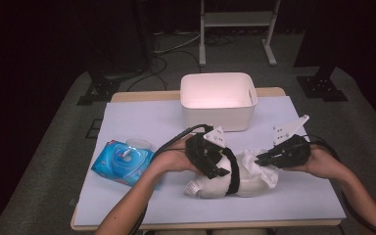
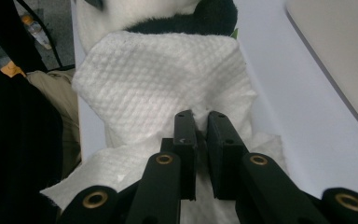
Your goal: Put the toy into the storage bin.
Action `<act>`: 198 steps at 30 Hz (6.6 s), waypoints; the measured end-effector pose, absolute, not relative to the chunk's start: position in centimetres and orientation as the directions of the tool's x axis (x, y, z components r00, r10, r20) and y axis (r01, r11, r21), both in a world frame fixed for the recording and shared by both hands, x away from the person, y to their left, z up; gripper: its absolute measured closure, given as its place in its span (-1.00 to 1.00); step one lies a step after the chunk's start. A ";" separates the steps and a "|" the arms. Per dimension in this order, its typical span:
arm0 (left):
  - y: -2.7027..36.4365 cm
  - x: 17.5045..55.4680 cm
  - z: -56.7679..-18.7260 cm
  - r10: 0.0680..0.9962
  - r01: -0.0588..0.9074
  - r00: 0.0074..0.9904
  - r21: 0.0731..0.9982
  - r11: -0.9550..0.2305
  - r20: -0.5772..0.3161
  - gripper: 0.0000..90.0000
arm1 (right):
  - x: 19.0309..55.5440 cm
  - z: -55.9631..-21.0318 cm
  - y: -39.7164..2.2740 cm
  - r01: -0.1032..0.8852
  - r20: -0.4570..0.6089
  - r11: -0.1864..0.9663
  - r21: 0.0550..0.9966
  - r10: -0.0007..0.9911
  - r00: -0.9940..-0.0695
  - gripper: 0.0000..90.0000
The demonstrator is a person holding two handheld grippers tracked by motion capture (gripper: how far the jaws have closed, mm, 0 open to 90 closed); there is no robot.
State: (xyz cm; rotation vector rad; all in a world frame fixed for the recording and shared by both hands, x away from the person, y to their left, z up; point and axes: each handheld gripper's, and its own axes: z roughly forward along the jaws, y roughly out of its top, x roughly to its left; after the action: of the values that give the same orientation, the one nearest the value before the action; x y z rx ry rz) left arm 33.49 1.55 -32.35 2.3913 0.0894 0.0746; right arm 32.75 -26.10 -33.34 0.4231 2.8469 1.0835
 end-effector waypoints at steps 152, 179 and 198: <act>4.7 33.0 -37.0 0.084 0.207 0.977 0.790 -0.578 -0.195 -0.49 | 32.9 -33.4 -23.8 0.209 0.043 0.724 0.657 0.241 -0.969 0.81; 4.7 33.3 -31.6 0.052 0.120 0.992 0.789 -0.602 -0.111 -0.28 | 33.0 -29.4 -22.9 0.155 0.031 0.635 0.757 0.202 -0.979 0.85; 0.8 33.4 -29.9 0.025 0.068 0.997 0.749 -0.659 -0.069 -0.31 | 33.0 -25.8 -22.1 0.104 -0.056 0.677 0.728 0.210 -0.976 0.85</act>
State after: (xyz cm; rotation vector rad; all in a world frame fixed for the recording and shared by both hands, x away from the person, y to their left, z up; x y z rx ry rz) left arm 33.38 0.79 -29.92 2.2903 0.0639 -0.0658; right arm 32.99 -22.08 -25.80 0.2597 2.7520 1.1824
